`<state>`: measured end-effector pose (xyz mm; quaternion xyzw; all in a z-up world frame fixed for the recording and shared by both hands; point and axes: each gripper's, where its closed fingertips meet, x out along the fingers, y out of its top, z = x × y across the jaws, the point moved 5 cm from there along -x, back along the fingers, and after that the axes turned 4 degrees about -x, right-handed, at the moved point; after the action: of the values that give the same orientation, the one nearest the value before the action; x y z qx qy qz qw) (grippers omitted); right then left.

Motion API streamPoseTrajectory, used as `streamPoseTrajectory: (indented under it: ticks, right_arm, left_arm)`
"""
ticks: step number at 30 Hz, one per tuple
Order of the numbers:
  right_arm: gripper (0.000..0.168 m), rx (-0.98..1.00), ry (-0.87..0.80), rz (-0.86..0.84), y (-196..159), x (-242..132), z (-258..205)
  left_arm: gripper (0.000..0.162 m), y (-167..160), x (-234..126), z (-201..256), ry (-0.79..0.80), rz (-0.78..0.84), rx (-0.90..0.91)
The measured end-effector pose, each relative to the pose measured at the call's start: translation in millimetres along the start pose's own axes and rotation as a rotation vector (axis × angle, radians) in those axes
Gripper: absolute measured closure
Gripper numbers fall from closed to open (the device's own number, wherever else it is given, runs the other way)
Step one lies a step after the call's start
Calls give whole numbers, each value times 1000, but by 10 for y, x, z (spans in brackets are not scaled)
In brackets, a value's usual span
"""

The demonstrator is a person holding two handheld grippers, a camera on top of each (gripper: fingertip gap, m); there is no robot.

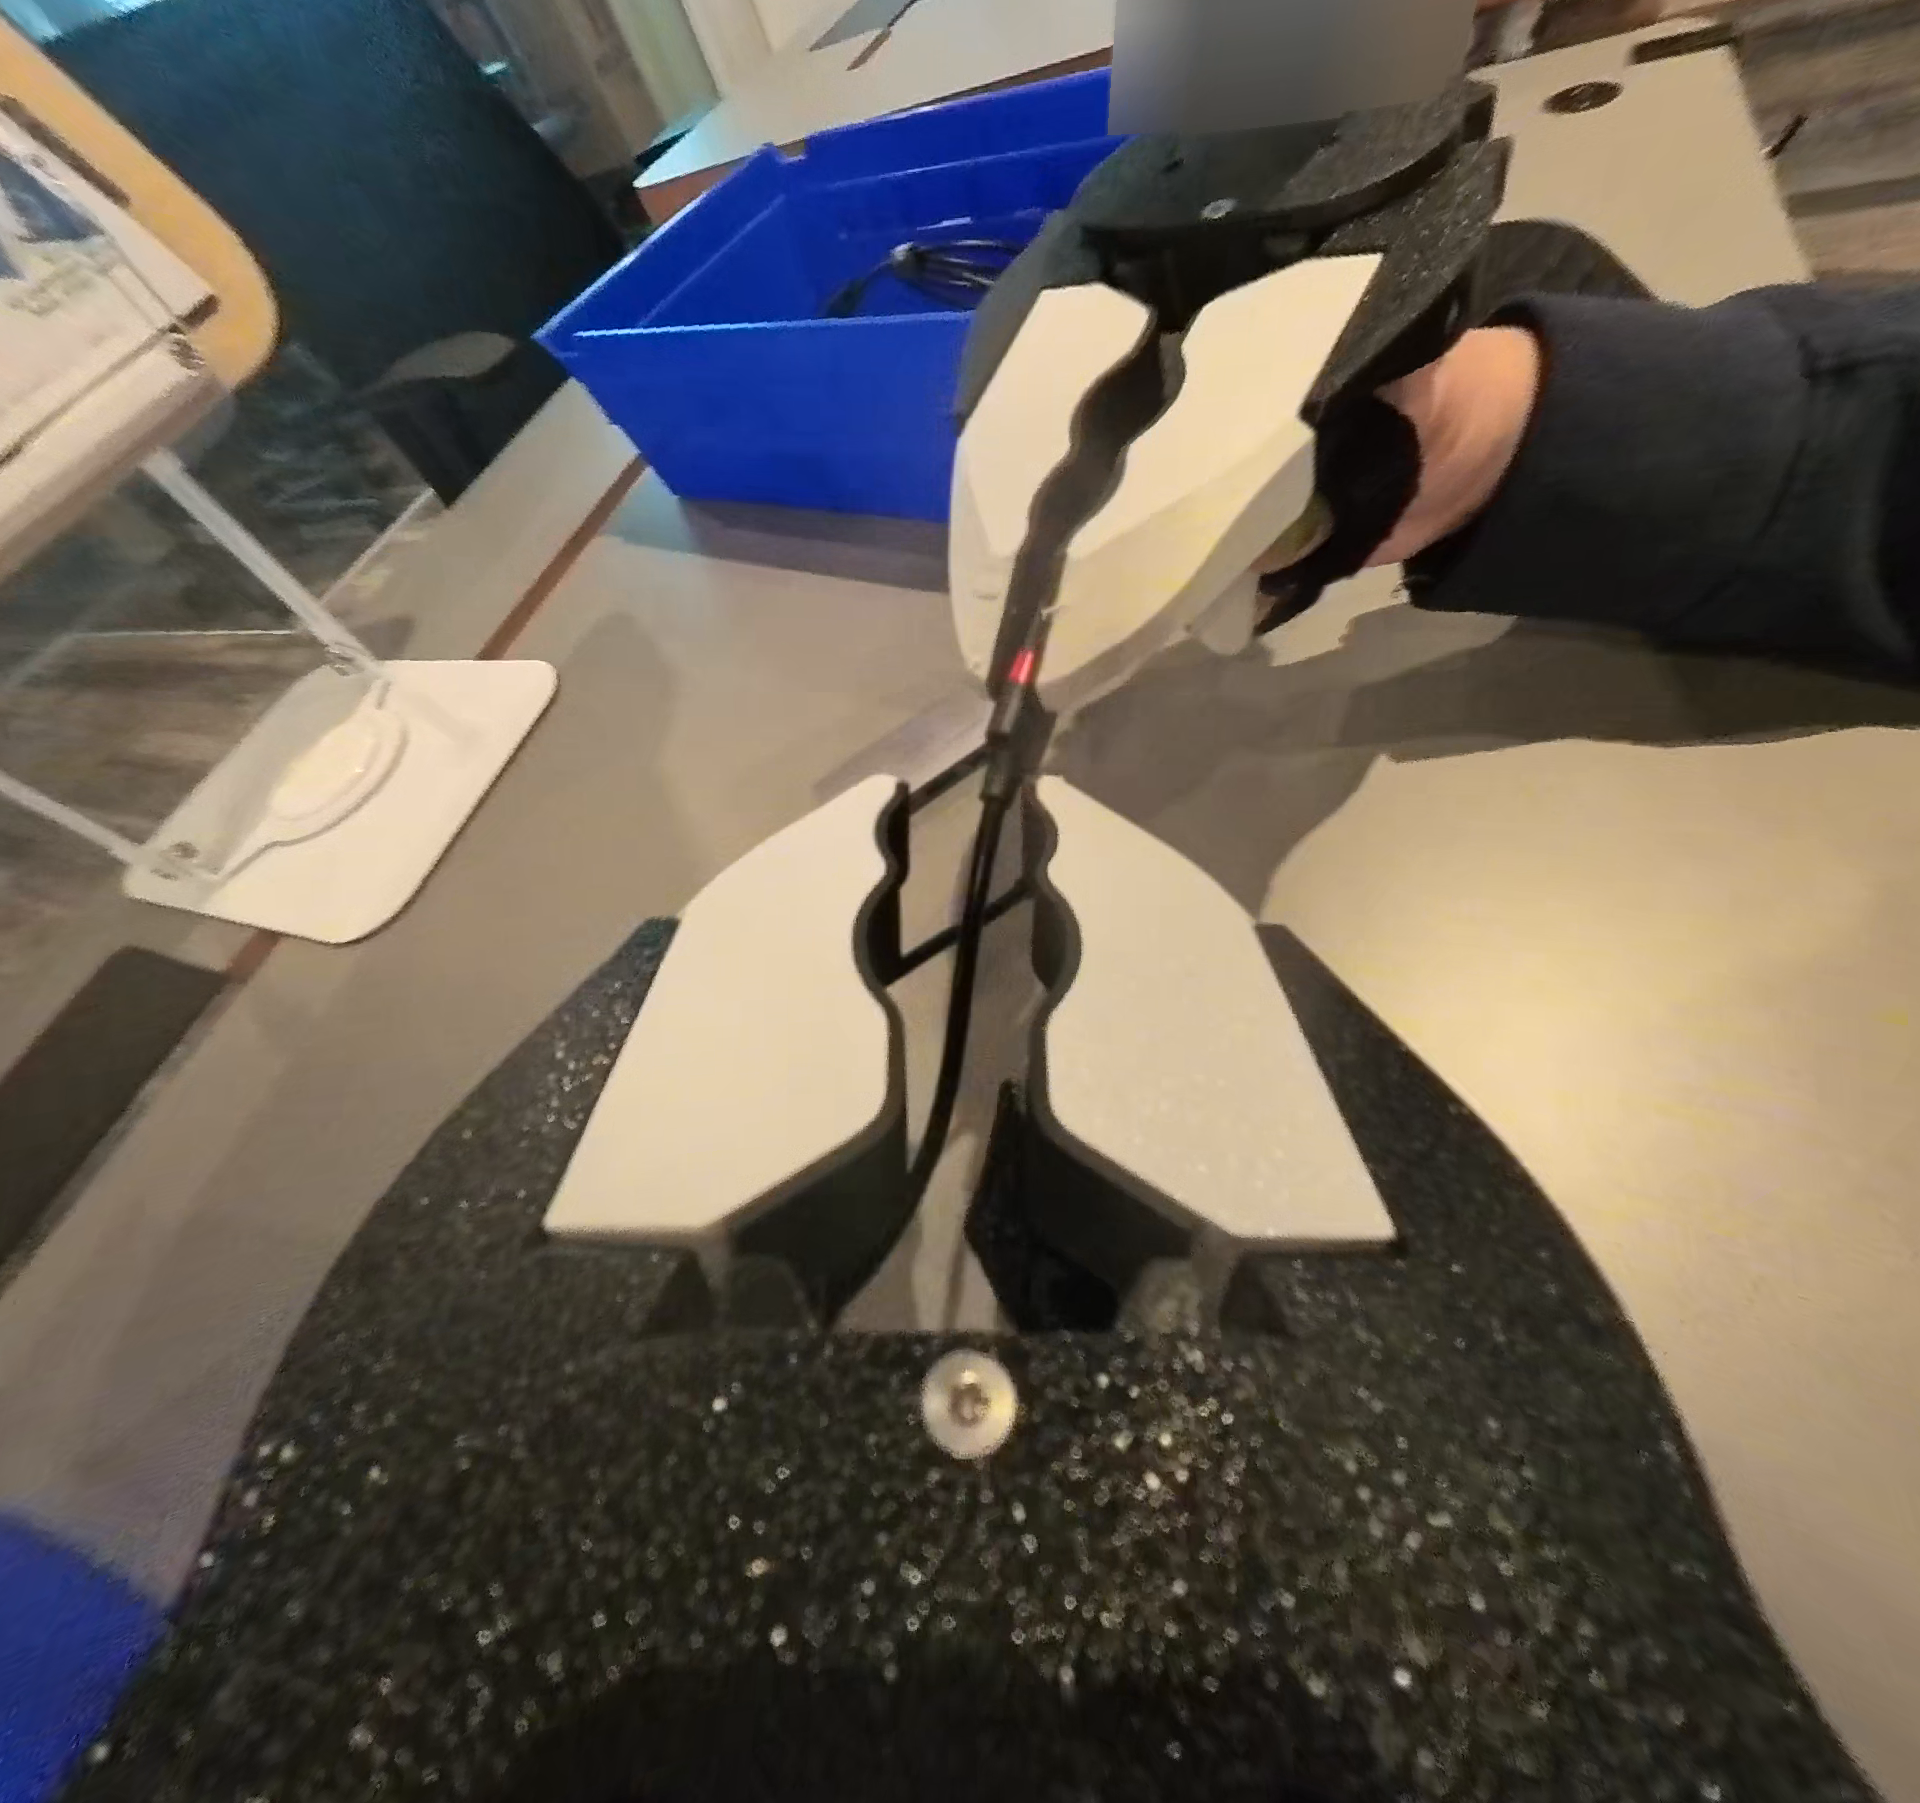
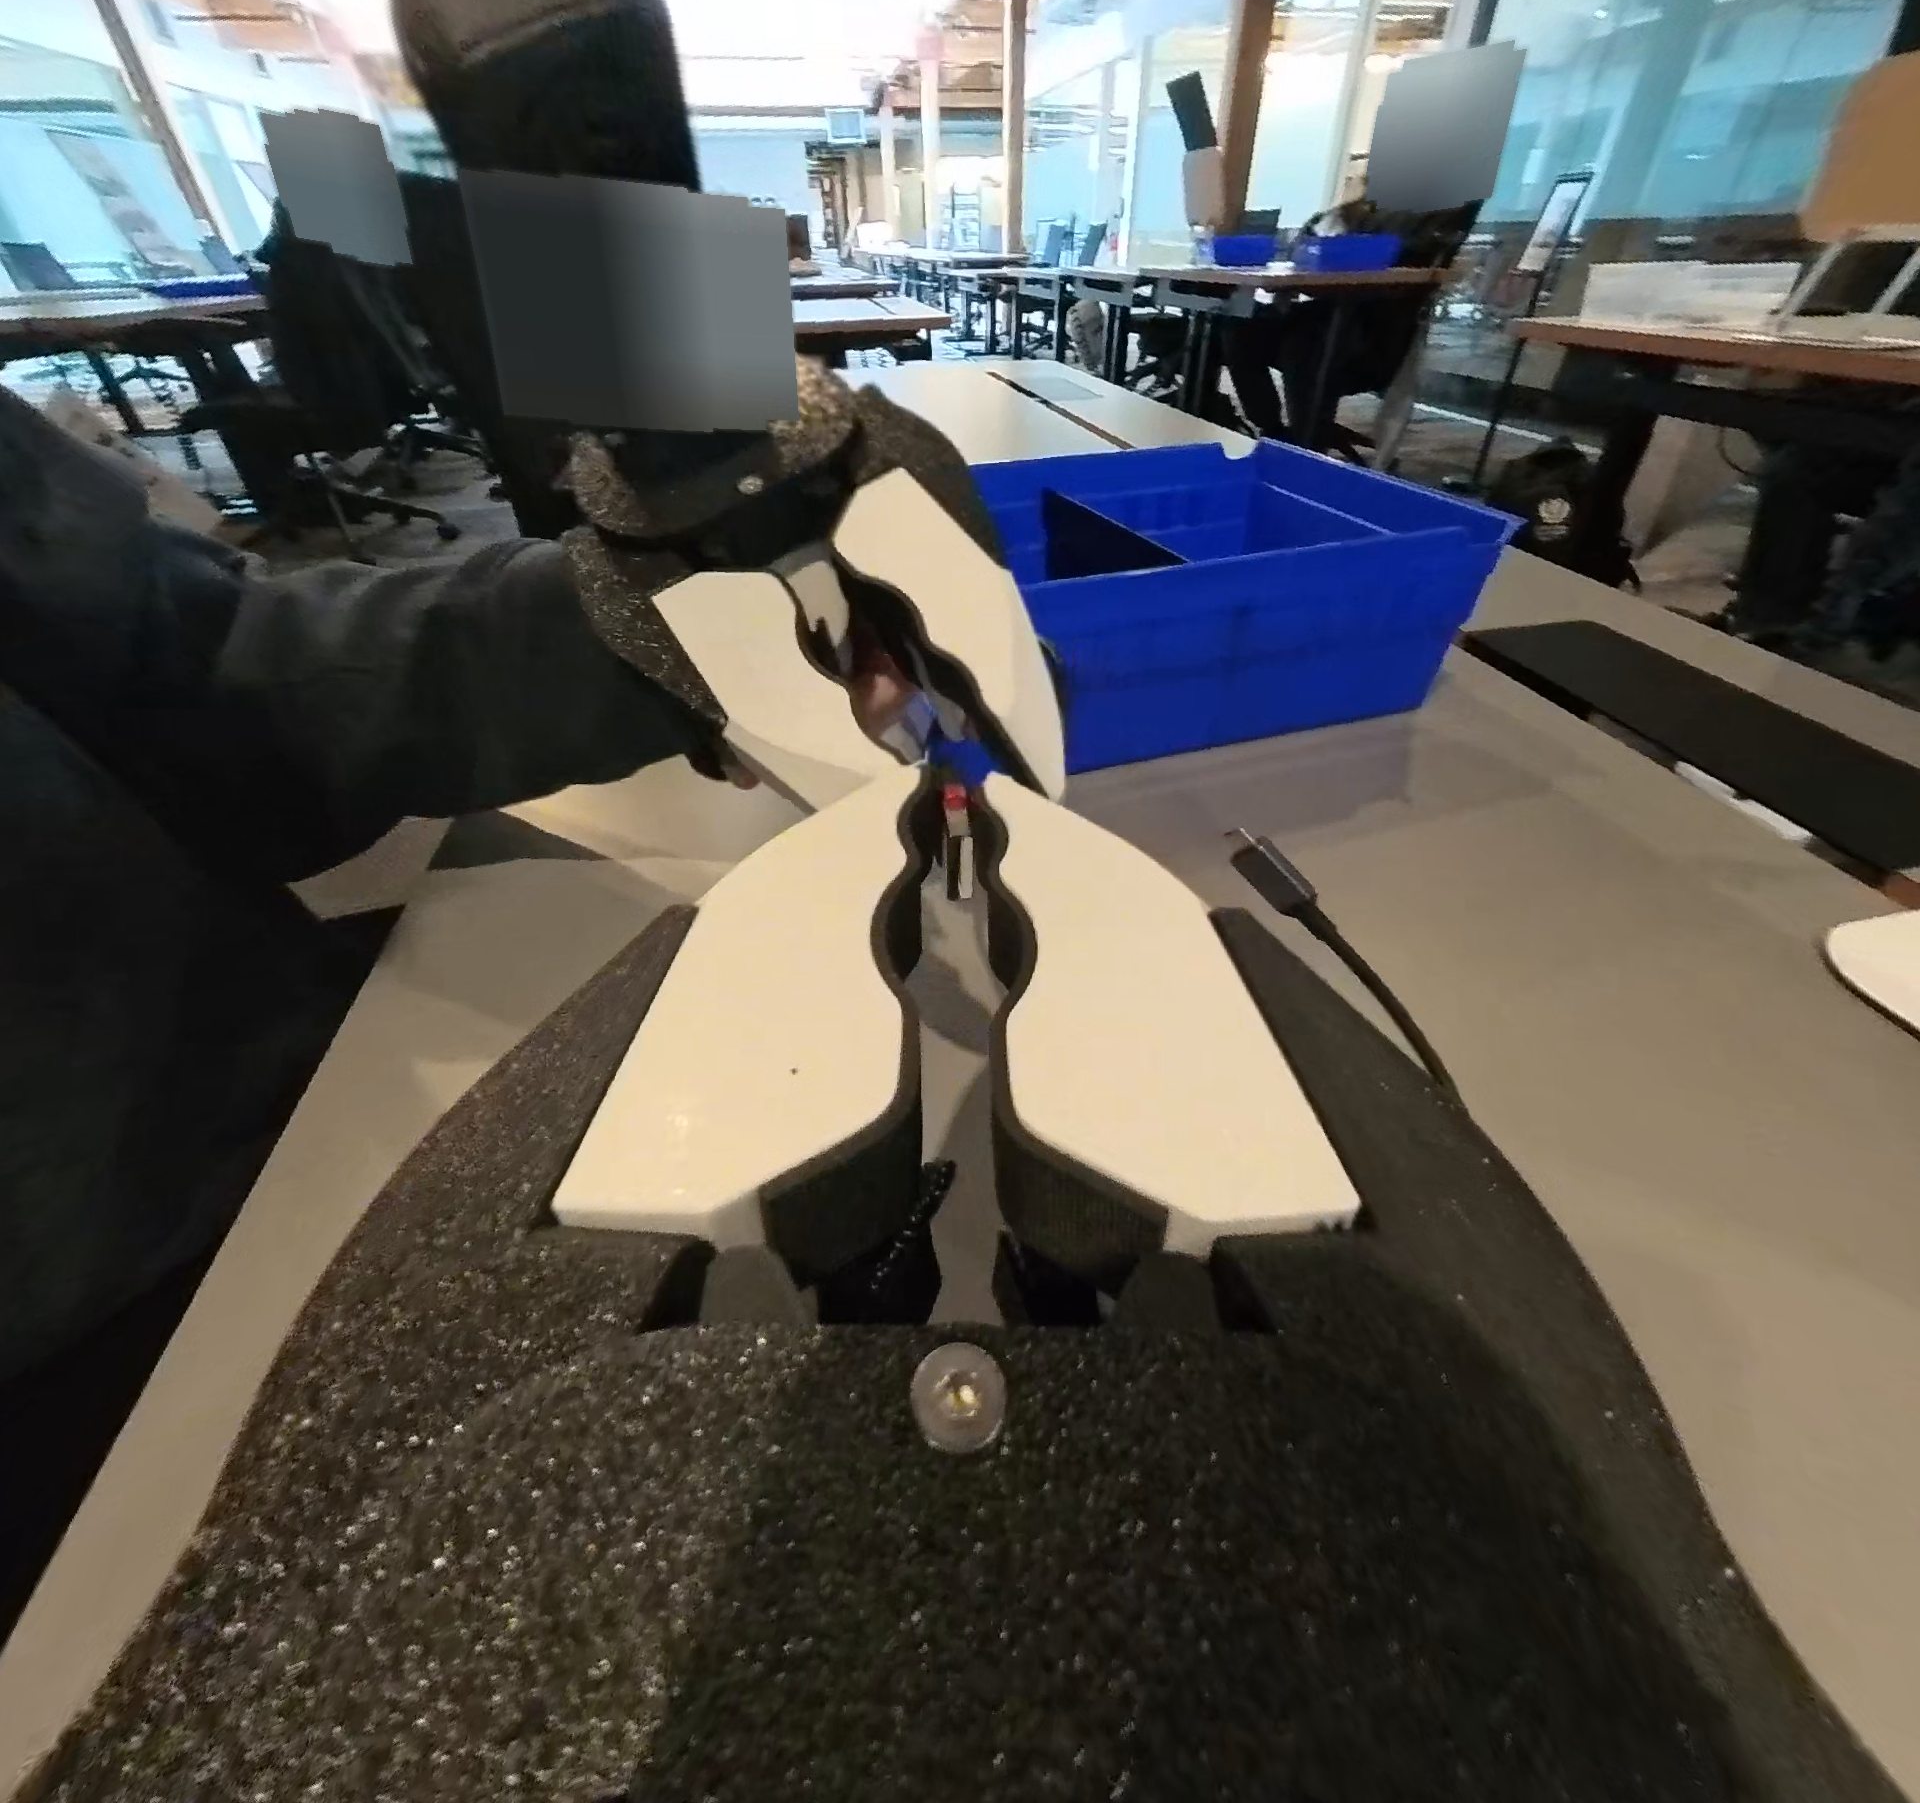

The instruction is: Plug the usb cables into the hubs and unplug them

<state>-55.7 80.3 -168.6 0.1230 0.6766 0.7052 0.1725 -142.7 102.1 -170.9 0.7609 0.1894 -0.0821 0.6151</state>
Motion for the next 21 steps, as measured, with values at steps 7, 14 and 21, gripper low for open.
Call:
streamPoseTrajectory:
  ticks: [7,14,21]
  right_arm:
    - [162,-3,52,11,20,-6,-46]
    - [157,-87,-145,-50,-39,-56,126]
    - [146,-182,-636,-254,-76,-627,557]
  left_arm:
    - [156,-16,-8,91,-148,85,-114]
    - [158,-148,76,-57,-34,75,-149]
    - [158,-343,88,-336,205,54,-148]
